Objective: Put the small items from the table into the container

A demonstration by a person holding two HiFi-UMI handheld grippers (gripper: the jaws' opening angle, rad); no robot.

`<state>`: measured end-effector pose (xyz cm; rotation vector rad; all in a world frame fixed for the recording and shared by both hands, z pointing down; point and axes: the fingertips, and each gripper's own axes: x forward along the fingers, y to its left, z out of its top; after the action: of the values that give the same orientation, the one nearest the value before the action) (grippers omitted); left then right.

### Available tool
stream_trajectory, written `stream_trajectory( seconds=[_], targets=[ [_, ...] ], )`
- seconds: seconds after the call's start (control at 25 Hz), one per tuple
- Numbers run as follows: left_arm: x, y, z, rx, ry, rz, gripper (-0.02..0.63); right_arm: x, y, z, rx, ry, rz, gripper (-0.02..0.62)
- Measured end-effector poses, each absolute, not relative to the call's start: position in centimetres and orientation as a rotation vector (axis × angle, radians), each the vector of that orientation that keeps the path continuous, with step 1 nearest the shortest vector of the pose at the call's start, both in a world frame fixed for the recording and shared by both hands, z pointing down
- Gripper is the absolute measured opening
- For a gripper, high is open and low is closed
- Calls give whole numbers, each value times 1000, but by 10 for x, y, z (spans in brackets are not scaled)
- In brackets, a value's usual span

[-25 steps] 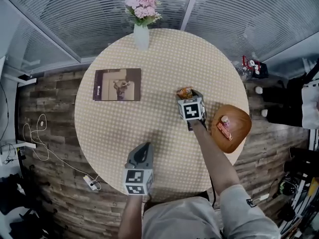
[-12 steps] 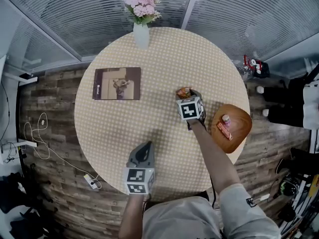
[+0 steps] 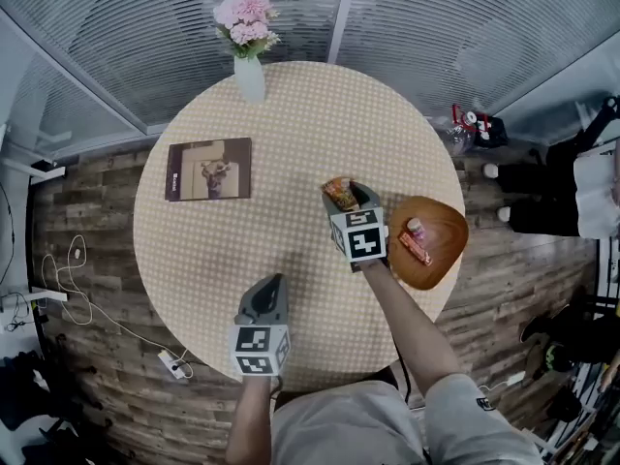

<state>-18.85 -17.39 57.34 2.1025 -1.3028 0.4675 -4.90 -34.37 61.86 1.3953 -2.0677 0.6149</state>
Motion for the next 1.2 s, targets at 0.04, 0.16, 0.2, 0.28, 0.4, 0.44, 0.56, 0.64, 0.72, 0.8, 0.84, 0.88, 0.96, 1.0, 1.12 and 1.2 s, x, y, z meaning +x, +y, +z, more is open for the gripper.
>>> stream_trajectory(
  seconds=[0.04, 0.16, 0.2, 0.28, 0.4, 0.44, 0.56, 0.64, 0.72, 0.8, 0.84, 0.88, 0.96, 1.0, 1.12, 1.2],
  targets=[
    [-184, -174, 571, 2112, -1299, 464, 5, -44, -336, 606, 1405, -2089, 608, 235],
    [-162, -173, 565, 2146, -1277, 455, 6, -12, -309, 576, 1443, -2114, 585, 235],
    [-154, -172, 562, 2157, -1268, 454, 5, 4, -299, 570, 1462, -2109, 580, 235],
    [-137, -169, 559, 2176, -1251, 454, 5, 41, -280, 564, 1506, -2084, 588, 235],
    [-108, -162, 553, 2194, -1225, 455, 5, 102, -250, 575, 1545, -2026, 627, 235],
    [-99, -159, 551, 2199, -1219, 455, 6, 120, -240, 584, 1541, -2002, 645, 235],
    [-72, -151, 547, 2211, -1204, 469, 6, 161, -218, 611, 1523, -1942, 687, 235],
    [-57, -147, 546, 2212, -1203, 480, 6, 178, -209, 625, 1509, -1921, 719, 235],
    [-46, -143, 547, 2204, -1211, 486, 5, 186, -203, 638, 1486, -1916, 753, 235],
    [-37, -140, 547, 2194, -1228, 486, 5, 191, -198, 646, 1466, -1925, 767, 235],
    [-33, -139, 547, 2189, -1236, 486, 6, 193, -196, 648, 1458, -1935, 767, 236],
    [-29, -137, 546, 2184, -1243, 486, 6, 194, -194, 649, 1450, -1950, 767, 236],
    [-21, -135, 546, 2173, -1261, 483, 6, 194, -192, 649, 1422, -1989, 773, 238],
    [-17, -134, 546, 2168, -1271, 480, 6, 194, -191, 649, 1408, -2008, 776, 245],
    [-9, -130, 544, 2157, -1298, 479, 5, 195, -187, 641, 1397, -2054, 781, 288],
    [-5, -129, 541, 2153, -1321, 478, 6, 195, -184, 625, 1409, -2085, 754, 288]
  ],
)
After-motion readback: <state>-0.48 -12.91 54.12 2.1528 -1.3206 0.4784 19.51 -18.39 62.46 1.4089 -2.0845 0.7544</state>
